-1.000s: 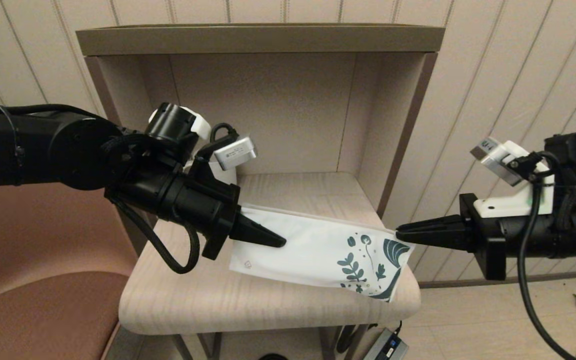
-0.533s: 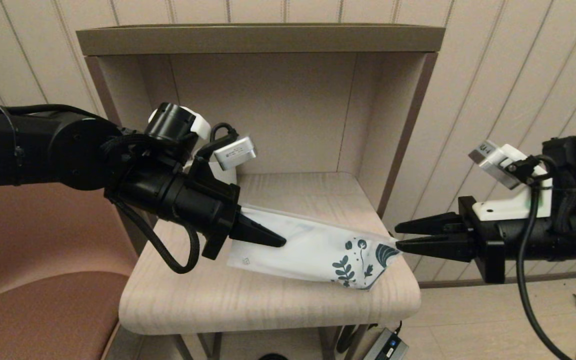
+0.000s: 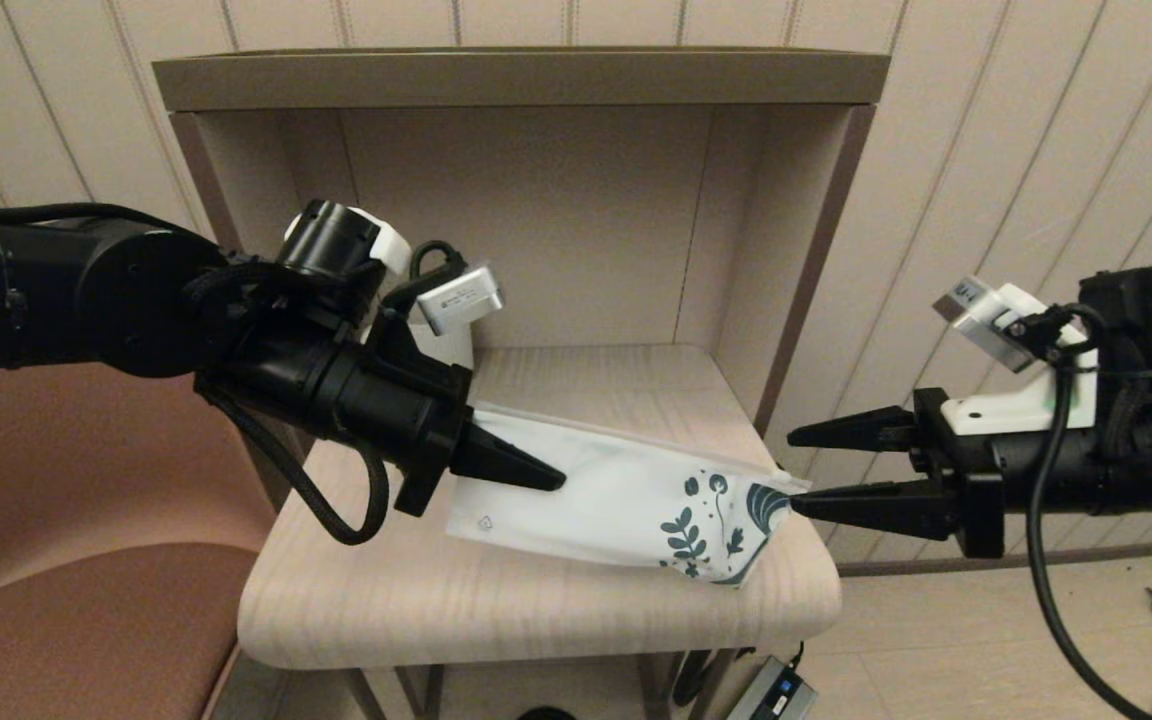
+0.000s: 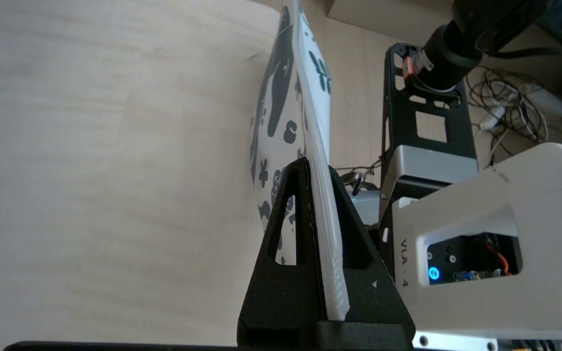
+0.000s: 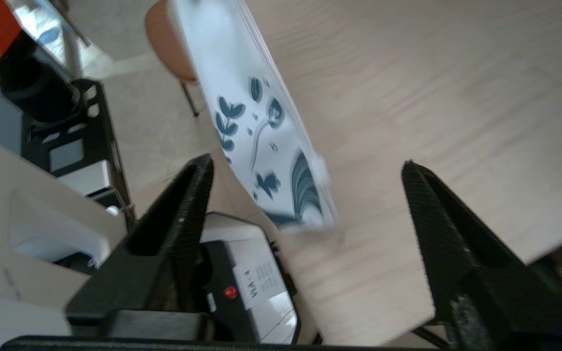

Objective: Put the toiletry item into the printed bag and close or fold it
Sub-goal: Close the strorage bag and place it on the desk

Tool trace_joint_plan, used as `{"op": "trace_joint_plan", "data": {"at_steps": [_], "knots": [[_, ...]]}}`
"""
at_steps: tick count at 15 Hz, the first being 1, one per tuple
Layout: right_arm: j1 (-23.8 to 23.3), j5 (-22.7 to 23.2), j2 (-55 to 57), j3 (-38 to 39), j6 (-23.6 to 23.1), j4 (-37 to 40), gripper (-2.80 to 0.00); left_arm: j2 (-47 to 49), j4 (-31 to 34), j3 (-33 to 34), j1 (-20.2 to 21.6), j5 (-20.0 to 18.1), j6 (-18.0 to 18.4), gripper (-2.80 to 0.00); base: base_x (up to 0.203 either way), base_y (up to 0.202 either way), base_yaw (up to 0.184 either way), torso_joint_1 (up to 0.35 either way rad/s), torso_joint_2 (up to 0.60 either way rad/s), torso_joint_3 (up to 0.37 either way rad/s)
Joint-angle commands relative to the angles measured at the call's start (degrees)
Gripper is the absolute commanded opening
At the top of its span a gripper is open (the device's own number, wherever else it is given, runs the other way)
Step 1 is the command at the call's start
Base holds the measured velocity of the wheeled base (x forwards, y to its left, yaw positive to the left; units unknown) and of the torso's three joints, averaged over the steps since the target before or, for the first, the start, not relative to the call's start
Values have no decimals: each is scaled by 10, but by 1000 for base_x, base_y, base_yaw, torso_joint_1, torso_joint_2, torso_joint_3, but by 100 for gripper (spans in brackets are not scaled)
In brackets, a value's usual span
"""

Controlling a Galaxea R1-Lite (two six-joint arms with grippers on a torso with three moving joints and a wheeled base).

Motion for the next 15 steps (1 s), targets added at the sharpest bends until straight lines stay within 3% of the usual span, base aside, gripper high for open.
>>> {"op": "trace_joint_plan", "data": {"at_steps": [1, 3, 7, 11, 13, 14, 15], "knots": [[-11, 5, 2, -7, 0, 0, 0, -11, 1, 12, 13, -6, 1, -280, 0, 0, 0, 0, 0, 0], [-19, 13, 8, -13, 8, 1, 0, -19, 0, 27, 34, -26, -5, -280, 0, 0, 0, 0, 0, 0], [-21, 13, 10, -20, 21, 1, 0, 18, -13, 13, 69, -28, -32, -280, 0, 0, 0, 0, 0, 0], [-21, 12, 9, -19, 21, 1, 0, 108, -61, -77, 80, -23, -149, -280, 0, 0, 0, 0, 0, 0], [-21, 12, 10, -18, 21, 0, 0, 117, -67, -93, 82, -22, -170, -280, 0, 0, 0, 0, 0, 0], [-21, 12, 10, -18, 21, 0, 0, 112, -68, -90, 82, -22, -170, 0, 0, 0, 0, 0, 0, 0], [-21, 12, 10, -18, 21, 0, 0, 110, -67, -90, 82, -22, -170, 0, 0, 0, 0, 0, 0, 0]]}}
